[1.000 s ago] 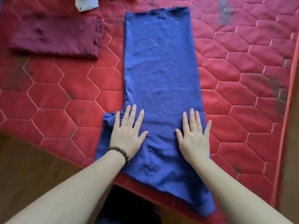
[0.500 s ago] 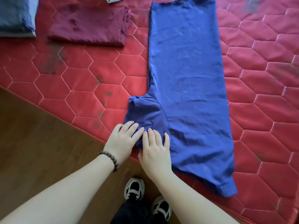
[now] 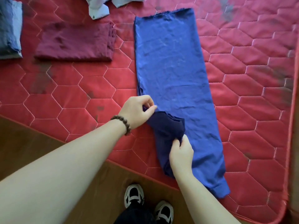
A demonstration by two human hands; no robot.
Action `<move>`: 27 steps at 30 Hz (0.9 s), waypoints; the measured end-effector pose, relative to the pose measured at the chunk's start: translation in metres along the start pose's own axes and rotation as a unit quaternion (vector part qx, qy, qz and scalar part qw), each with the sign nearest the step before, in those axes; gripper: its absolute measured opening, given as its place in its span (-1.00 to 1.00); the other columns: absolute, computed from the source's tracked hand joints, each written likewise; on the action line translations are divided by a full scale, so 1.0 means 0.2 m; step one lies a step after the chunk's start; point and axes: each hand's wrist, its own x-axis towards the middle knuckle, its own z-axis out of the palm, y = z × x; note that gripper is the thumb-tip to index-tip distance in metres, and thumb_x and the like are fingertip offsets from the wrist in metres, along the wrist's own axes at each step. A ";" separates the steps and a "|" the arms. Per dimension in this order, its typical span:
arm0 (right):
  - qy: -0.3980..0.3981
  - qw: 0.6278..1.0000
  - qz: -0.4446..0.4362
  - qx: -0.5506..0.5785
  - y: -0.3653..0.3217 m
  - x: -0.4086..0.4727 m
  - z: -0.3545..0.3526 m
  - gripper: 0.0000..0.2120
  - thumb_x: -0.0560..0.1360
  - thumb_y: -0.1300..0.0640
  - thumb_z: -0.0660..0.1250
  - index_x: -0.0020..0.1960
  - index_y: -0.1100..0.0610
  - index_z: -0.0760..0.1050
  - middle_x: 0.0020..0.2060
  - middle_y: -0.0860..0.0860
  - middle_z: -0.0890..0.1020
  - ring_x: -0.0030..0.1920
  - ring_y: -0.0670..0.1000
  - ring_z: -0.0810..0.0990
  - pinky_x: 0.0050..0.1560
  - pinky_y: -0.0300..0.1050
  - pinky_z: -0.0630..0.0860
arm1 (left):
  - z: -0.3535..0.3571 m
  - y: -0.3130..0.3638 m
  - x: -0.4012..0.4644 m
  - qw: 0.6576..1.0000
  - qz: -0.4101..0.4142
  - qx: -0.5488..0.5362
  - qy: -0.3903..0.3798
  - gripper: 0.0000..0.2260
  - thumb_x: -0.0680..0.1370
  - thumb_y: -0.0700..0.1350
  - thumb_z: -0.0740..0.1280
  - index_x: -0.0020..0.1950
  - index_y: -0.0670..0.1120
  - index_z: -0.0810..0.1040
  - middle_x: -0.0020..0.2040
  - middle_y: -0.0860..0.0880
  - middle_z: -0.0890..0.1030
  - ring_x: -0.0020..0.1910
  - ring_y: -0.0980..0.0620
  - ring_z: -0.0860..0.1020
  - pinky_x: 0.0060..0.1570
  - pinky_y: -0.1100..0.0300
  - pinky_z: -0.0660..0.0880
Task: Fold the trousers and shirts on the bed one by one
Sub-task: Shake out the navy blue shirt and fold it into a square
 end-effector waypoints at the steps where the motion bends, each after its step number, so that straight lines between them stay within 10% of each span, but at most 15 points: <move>1: 0.003 0.999 0.035 -0.003 0.02 0.02 -0.03 -0.81 0.52 0.25 0.17 -0.25 0.10 0.32 -0.42 -0.02 0.46 -0.28 0.14 0.43 -0.30 -0.15 0.28 | 0.04 0.03 0.06 1.000 -0.004 0.004 0.005 -0.92 0.51 -0.10 0.37 -0.07 -0.09 0.59 -0.20 0.04 0.65 -0.19 0.00 0.59 -0.07 0.14 0.45; 4: -0.003 0.994 0.108 -0.003 0.07 0.07 -0.09 -0.92 0.53 0.11 0.26 -0.10 0.11 0.42 -0.36 0.00 0.58 -0.19 0.17 0.58 -0.07 0.04 0.53 | 0.13 0.03 0.15 0.997 -0.032 0.070 0.003 -0.72 0.56 -0.01 0.30 0.25 -0.05 0.50 0.13 0.02 0.61 0.16 -0.03 0.52 0.25 0.07 0.31; 11: 0.036 0.989 -0.017 -0.141 0.00 0.22 -0.11 -0.37 0.48 -0.01 0.40 0.45 0.08 0.22 0.22 0.07 0.42 0.21 0.10 0.43 0.20 0.07 0.42 | 0.13 -0.16 0.18 0.972 -0.073 0.160 -0.155 -0.36 0.46 -0.03 0.37 0.49 0.02 0.20 0.34 -0.04 0.46 0.35 -0.07 0.38 0.28 0.00 0.24; 18: -0.010 0.981 -0.017 -0.194 -0.04 0.35 -0.10 -0.72 0.51 0.11 0.35 0.18 0.14 0.44 0.08 0.09 0.56 0.06 0.13 0.49 -0.01 -0.04 0.40 | 0.17 -0.17 0.26 0.971 -0.105 0.194 -0.090 -0.60 0.53 0.03 0.34 0.33 0.00 0.38 0.05 -0.02 0.52 0.15 -0.11 0.47 0.16 0.04 0.26; 23: 0.082 0.906 -0.234 -0.345 -0.02 0.28 -0.10 -0.52 0.41 0.12 0.47 0.28 0.21 0.47 0.24 0.21 0.47 0.26 0.24 0.42 0.21 0.16 0.38 | 0.27 -0.09 0.07 0.954 0.088 0.273 0.086 -0.73 0.43 -0.16 0.42 0.11 -0.17 0.56 0.11 -0.19 0.52 0.12 -0.22 0.49 0.08 -0.04 0.39; 27: -0.023 0.838 -0.344 -0.424 0.08 0.23 0.01 -0.45 0.48 0.08 0.39 0.37 0.31 0.40 0.40 0.26 0.37 0.44 0.25 0.30 0.39 0.27 0.26 | 0.47 -0.10 -0.11 0.933 0.131 0.322 -0.098 -0.52 0.61 -0.04 0.18 0.49 -0.19 0.25 0.52 -0.23 0.20 0.50 -0.19 0.16 0.47 -0.03 0.09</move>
